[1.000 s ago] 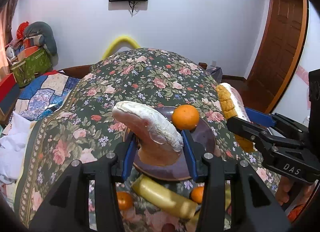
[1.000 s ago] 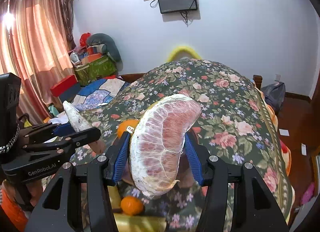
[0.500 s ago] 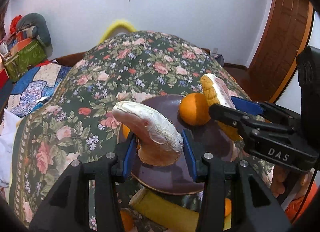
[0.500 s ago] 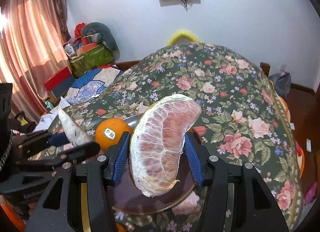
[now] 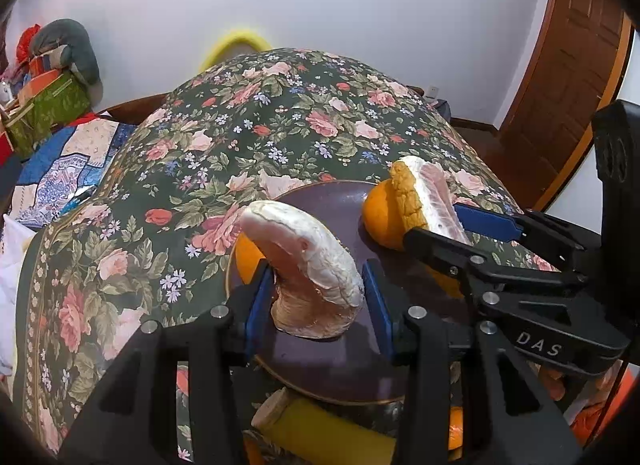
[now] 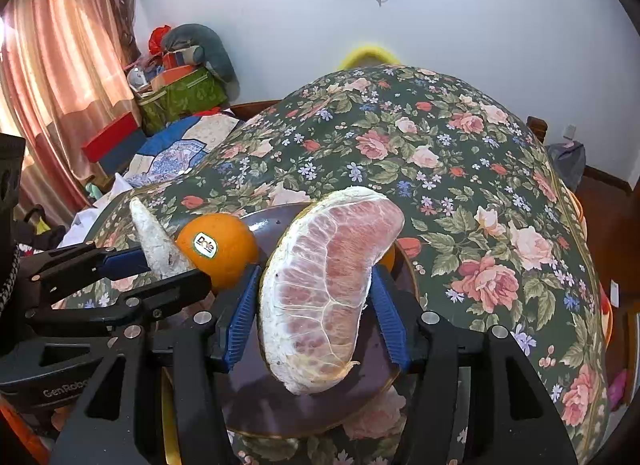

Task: Organize fruits
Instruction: 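Carry the pomelo segment to the plate with the right tool while the left tool brings the other segment, then release both pomelo segments on the plate and withdraw both tools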

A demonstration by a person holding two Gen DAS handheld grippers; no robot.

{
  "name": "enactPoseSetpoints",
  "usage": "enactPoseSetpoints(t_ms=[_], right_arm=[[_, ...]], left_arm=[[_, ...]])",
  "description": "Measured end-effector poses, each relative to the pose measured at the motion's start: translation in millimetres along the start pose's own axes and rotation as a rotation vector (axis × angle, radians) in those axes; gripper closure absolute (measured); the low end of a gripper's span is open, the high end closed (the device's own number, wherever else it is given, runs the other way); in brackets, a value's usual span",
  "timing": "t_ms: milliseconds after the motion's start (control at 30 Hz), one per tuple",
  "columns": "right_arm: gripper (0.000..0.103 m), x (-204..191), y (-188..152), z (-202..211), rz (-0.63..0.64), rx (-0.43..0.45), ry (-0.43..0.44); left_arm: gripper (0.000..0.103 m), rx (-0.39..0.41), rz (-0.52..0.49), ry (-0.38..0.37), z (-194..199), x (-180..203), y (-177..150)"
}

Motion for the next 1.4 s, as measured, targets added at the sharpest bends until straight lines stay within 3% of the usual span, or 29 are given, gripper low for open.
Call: enactPoseSetpoints(t_ms=[433, 833, 1100, 1400], right_arm=[[0.050, 1, 4, 41, 0.004, 0.051, -0.025], [0.045, -10, -33, 101, 0.041, 0.054, -0.078], [0.037, -11, -81, 118, 0.057, -0.010, -0.116], [0.036, -12, -126, 98, 0.052, -0.128, -0.127]], left_arm=[[0.057, 0.054, 0.023, 0.008, 41, 4, 2], [0.053, 0.003, 0.004, 0.037, 81, 11, -41], [0.047, -0.044, -0.009, 0.065, 91, 12, -80], [0.047, -0.169, -0.045, 0.066, 58, 11, -112]])
Point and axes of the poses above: each gripper's, at about its wrist camera, not at the fingertips, and z roughly against the way its jaws point, x to its right, y to its top, the point moved 4 cm from there along -z, roughly the way its jaws point, and after that the axes turned 3 degrees about -y, right-handed, at the moved point
